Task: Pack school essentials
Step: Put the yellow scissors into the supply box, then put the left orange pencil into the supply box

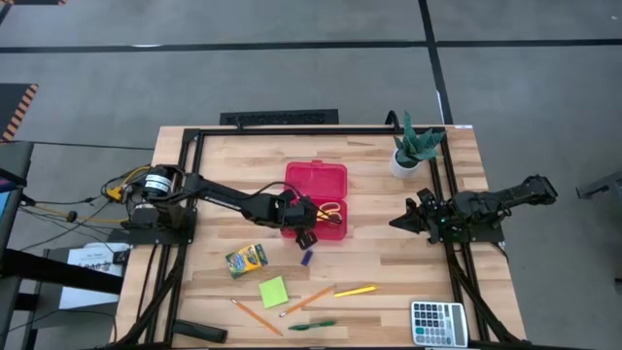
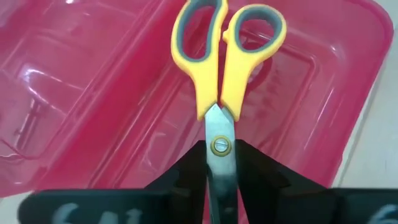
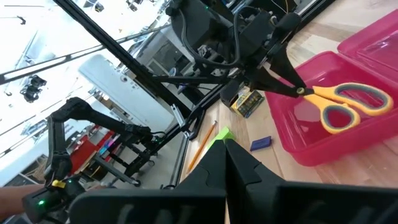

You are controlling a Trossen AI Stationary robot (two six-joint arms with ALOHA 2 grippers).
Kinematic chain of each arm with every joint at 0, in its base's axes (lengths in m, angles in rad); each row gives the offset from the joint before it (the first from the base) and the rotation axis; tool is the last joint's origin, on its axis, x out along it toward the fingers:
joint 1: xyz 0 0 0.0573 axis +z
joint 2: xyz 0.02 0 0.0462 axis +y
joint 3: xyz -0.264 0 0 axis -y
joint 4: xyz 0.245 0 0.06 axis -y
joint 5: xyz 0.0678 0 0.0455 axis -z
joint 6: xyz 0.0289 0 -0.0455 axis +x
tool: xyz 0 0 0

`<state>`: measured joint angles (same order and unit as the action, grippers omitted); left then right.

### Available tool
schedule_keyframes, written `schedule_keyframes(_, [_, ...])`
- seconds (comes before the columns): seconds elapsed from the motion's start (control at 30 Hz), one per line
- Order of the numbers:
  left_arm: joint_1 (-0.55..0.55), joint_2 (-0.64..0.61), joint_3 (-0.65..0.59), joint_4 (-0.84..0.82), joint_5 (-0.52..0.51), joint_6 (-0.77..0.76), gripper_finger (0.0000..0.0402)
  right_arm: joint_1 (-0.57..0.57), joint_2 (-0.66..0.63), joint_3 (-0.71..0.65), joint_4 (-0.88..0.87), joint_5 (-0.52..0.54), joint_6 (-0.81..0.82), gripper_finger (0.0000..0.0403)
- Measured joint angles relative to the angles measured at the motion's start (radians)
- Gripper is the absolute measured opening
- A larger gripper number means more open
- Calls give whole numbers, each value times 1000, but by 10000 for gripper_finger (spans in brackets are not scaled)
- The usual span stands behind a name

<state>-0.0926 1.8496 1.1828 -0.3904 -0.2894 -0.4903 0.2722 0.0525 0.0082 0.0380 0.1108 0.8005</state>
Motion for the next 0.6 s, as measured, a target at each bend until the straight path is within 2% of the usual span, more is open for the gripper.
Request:
schedule_keyframes(0.33, [1, -1, 4, 6, 34, -37, 115, 0, 0, 0, 11, -1, 15, 15])
schedule_keyframes(0.43, [4, -15, 43, 1, 61, -43, 132, 0, 0, 16, 37, -4, 13, 45])
schedule_keyframes(0.6, [-1, -76, 152, -7, 143, -27, 164, 0, 0, 163, 18, -53, -62, 117])
